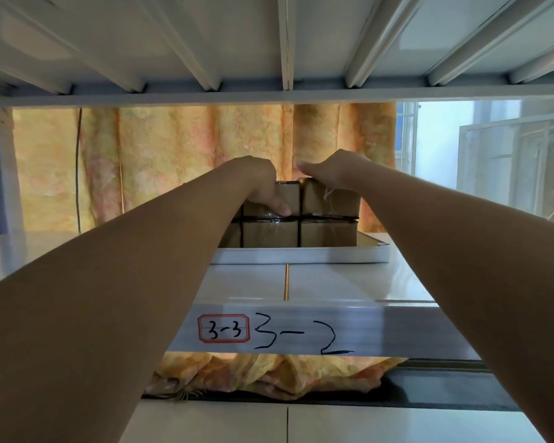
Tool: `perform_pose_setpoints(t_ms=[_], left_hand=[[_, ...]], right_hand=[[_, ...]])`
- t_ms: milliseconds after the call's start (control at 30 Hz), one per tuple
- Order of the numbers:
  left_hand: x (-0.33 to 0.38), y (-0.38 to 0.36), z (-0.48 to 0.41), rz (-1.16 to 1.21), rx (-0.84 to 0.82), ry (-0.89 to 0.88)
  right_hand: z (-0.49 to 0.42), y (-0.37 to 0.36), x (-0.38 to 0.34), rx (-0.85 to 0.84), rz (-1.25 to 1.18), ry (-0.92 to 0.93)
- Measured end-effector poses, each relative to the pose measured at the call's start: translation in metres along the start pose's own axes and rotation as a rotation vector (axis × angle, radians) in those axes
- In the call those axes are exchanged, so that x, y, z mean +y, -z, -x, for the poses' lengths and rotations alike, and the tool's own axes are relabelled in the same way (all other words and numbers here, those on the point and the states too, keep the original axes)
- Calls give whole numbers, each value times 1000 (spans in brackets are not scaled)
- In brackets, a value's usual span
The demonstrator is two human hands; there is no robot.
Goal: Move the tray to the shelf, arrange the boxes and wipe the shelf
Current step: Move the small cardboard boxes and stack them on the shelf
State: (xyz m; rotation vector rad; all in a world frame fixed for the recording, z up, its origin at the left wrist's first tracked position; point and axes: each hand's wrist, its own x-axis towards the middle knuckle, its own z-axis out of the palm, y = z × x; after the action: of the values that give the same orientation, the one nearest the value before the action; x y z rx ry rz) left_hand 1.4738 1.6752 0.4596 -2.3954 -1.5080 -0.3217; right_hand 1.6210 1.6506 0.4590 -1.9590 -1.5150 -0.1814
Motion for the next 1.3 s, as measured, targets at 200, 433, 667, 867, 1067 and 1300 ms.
perform_pose_setpoints(t_ms=[200,433,667,867,1067,1300], left_hand=[[-1,-1,-1,-11,0,4],[-3,-5,0,-8,23,8],[-5,-11,3,-29,49,13],[-10,-17,4,-30,66,-26],[-11,-17,9,133,141,-112],[10,-19,16,277,425,-170]], right_hand=[[-7,0,12,-12,-43,13],[-11,-10,18,-41,-70,1],[-10,-12,18,-64,-116,-18],[1,-9,16,-57,-87,13],[0,-14,16,20,-117,-32],[-2,-15,22,258,-342,-29]])
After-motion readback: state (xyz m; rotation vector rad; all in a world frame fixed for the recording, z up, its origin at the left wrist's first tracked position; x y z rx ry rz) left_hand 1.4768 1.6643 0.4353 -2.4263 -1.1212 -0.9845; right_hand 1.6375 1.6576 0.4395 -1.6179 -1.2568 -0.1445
